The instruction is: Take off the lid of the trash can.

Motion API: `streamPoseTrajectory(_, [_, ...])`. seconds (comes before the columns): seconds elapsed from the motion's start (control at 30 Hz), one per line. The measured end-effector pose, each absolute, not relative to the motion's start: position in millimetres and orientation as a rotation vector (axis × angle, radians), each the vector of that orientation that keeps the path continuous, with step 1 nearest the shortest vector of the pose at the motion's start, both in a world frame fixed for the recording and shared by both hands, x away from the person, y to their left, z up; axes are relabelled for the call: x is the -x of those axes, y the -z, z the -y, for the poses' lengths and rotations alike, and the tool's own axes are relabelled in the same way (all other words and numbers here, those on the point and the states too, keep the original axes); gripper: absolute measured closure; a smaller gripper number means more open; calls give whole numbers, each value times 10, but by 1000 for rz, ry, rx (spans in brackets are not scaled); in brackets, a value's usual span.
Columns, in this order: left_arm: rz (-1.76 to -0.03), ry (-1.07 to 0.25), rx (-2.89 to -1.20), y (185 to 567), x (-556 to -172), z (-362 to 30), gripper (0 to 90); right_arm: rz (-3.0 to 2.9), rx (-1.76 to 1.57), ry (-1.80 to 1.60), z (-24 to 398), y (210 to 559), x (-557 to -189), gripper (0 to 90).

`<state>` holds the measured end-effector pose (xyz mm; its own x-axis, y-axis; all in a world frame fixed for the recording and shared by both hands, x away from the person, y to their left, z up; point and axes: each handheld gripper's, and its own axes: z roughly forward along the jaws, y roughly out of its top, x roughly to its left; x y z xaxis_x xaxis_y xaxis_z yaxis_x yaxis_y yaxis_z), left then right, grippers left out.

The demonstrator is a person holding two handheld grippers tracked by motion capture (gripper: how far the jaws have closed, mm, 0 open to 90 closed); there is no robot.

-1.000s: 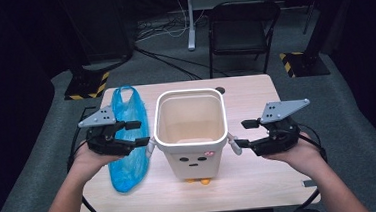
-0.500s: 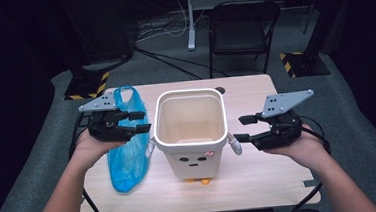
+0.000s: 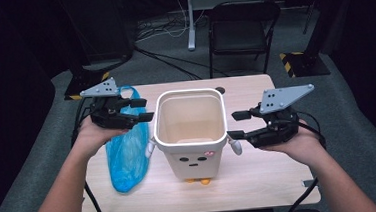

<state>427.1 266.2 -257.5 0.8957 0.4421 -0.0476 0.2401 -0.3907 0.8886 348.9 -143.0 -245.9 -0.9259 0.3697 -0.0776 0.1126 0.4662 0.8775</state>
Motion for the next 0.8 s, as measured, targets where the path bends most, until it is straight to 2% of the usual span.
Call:
streamPoseTrajectory(0.4, [-495,-204,-1948,2564,-4457,-2582,391,-2534,-286,-1463,1186,2461,-3507,491])
streamPoseTrajectory(0.8, [-455,-193,-1998,2598,-4608,-2391,450,-2589,-196,-1462,1043,2480,-3499,551])
